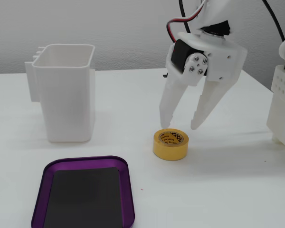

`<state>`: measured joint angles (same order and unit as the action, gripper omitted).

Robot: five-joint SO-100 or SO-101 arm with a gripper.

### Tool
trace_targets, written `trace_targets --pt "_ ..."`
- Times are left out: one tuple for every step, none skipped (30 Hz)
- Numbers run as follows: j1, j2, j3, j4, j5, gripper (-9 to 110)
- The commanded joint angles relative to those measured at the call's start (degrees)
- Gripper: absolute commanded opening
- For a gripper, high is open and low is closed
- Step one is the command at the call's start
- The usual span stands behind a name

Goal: Pick up the yellow tape and place it in the box.

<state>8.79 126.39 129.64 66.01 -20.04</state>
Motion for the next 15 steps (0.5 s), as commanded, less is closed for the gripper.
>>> trace_targets --pt "-0.1 1.1 1.8 -0.4 -0.4 13" --pt "-0.1 1.1 2.9 -0.5 -0.4 13" --pt "-0.1 1.1 3.9 -1.3 -0.4 13" --pt "-0.1 1.2 4.9 -2.3 -0.4 13" --pt "-0.1 1.2 6.0 -3.0 -0.4 13" --pt "-0.1 1.1 6.9 -3.4 -0.4 13" --pt "-0.1 1.1 7.7 -4.0 -0.4 13" --pt "-0.1 1.1 8.3 -4.7 -0.4 13" --pt "-0.1 1.1 8.8 -5.4 -0.4 13" --pt "-0.1 1.1 9.1 -5.9 -0.4 13" --pt "-0.1 1.1 9.5 -6.5 -0.4 13" --pt "-0.1 1.1 9.6 -6.9 -0.4 13" --pt "-0.1 1.1 9.6 -7.0 -0.4 13" --pt "0.0 1.1 9.6 -7.0 -0.4 13" --pt "0.0 1.1 9.6 -7.0 -0.4 13"
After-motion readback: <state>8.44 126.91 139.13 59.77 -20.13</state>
